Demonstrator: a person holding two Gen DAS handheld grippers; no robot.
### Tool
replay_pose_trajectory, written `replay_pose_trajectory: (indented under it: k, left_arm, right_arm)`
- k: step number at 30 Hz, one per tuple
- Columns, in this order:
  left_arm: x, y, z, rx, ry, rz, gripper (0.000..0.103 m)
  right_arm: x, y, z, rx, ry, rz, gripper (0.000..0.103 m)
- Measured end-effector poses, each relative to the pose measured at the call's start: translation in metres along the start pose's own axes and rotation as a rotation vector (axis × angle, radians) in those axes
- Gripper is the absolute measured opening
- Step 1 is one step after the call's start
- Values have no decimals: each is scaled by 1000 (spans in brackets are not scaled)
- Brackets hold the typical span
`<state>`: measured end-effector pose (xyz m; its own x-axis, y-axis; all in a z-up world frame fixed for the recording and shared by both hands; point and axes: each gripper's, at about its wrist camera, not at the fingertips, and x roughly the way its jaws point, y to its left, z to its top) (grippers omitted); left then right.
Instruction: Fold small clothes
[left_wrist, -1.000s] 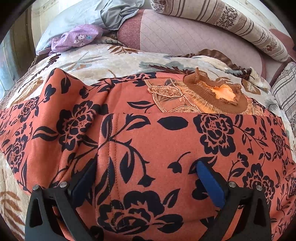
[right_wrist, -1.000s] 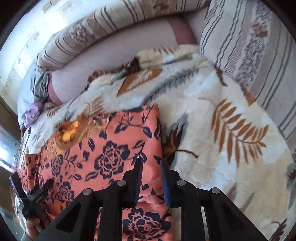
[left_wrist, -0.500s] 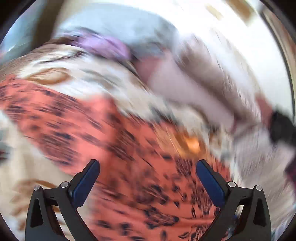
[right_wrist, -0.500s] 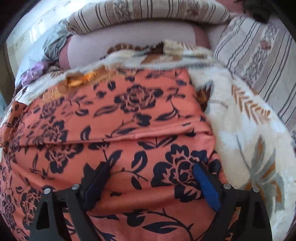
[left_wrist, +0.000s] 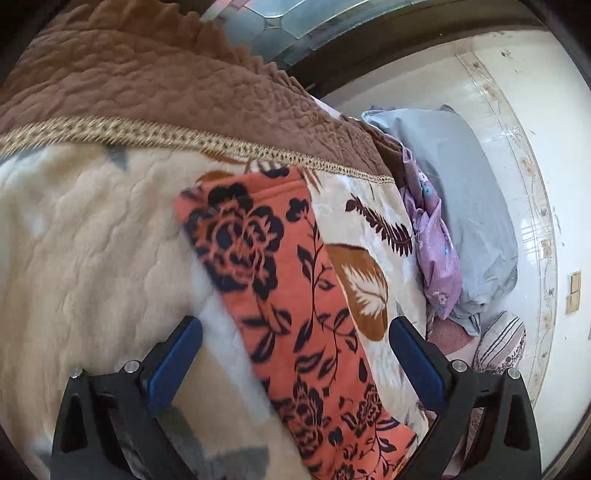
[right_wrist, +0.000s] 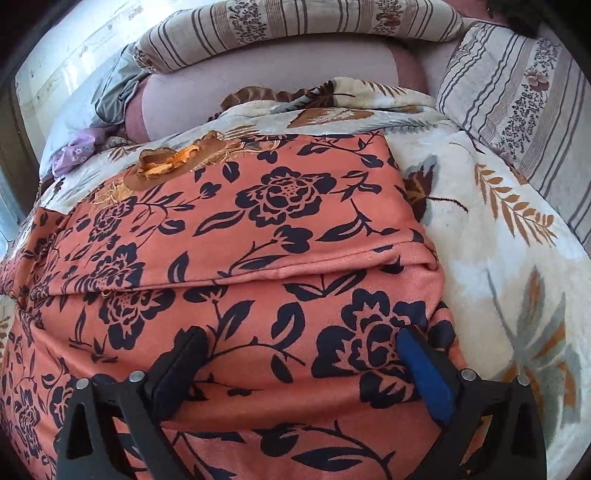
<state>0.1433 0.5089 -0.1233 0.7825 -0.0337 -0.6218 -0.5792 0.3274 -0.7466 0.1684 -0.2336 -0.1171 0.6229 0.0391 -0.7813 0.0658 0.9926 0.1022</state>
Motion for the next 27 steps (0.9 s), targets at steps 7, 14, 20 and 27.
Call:
replay_pose_trajectory:
  k: [7, 14, 20, 27]
  left_arm:
    - [11, -9, 1, 27, -74, 64, 100]
    - [28, -36, 7, 256, -10, 324, 5]
    - [-39, -197, -110, 835, -197, 120, 4]
    - [-90, -313, -344, 1257, -49, -343, 8]
  right_arm:
    - [2, 1, 2, -3, 0, -6, 103]
    - [2, 0, 2, 2, -3, 2, 103]
    - [2, -1, 1, 5, -5, 5, 103]
    - [3, -1, 1, 9, -7, 9, 103]
